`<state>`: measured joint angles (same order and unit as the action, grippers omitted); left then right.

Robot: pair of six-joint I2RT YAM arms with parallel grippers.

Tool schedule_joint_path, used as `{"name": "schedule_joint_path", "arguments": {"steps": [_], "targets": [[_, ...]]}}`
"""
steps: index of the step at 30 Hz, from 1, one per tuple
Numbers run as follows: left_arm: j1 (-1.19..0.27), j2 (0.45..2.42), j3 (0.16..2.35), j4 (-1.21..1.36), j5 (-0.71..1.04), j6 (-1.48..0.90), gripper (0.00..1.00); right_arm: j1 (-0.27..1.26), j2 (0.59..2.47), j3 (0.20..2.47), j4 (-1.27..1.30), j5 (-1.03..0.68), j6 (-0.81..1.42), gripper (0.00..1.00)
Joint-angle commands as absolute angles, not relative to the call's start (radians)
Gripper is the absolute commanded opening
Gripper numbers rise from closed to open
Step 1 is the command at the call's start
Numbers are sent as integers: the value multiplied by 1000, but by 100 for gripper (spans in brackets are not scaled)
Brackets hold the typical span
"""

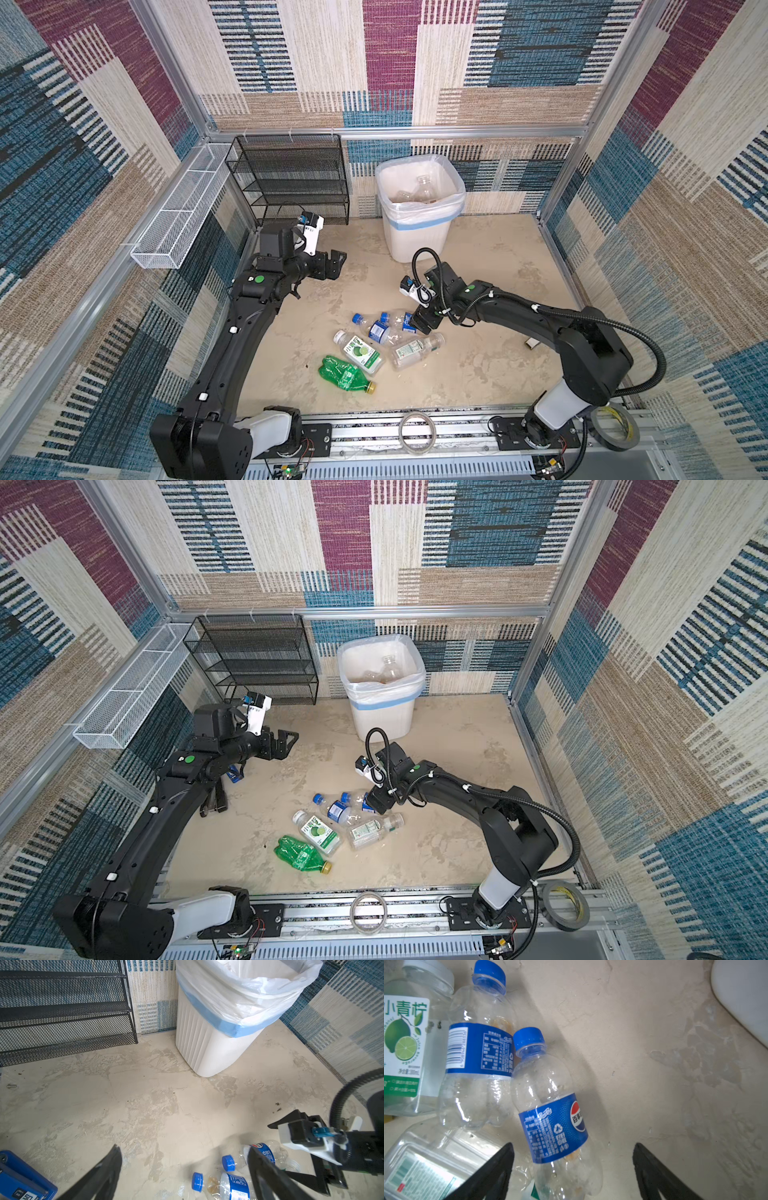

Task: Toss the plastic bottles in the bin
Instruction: 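Grasp the blue-cap Pepsi bottle with the right gripper, then lift the Pepsi bottle over the bin and open the right gripper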

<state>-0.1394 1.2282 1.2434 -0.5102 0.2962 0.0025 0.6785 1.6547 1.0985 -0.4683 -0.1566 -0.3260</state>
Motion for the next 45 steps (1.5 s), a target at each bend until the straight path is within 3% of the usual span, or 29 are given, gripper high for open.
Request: {"name": "schedule_joint_path", "arguments": {"steps": [1,14,24,45], "targets": [[-137,1218,1236,-480,327,0,95,692,1702,1132,-474,-146,-372,89],[-124,1210,1236,-482,333,3,94,709,1792,1140,-439,-155,-382,79],[-122,1213,1235,-483,333,3,94,710,1797,1134,-408,-143,-358,62],[-123,1223,1230,-474,344,-9,93,578,1484,1012,-139,-150,-146,53]]}}
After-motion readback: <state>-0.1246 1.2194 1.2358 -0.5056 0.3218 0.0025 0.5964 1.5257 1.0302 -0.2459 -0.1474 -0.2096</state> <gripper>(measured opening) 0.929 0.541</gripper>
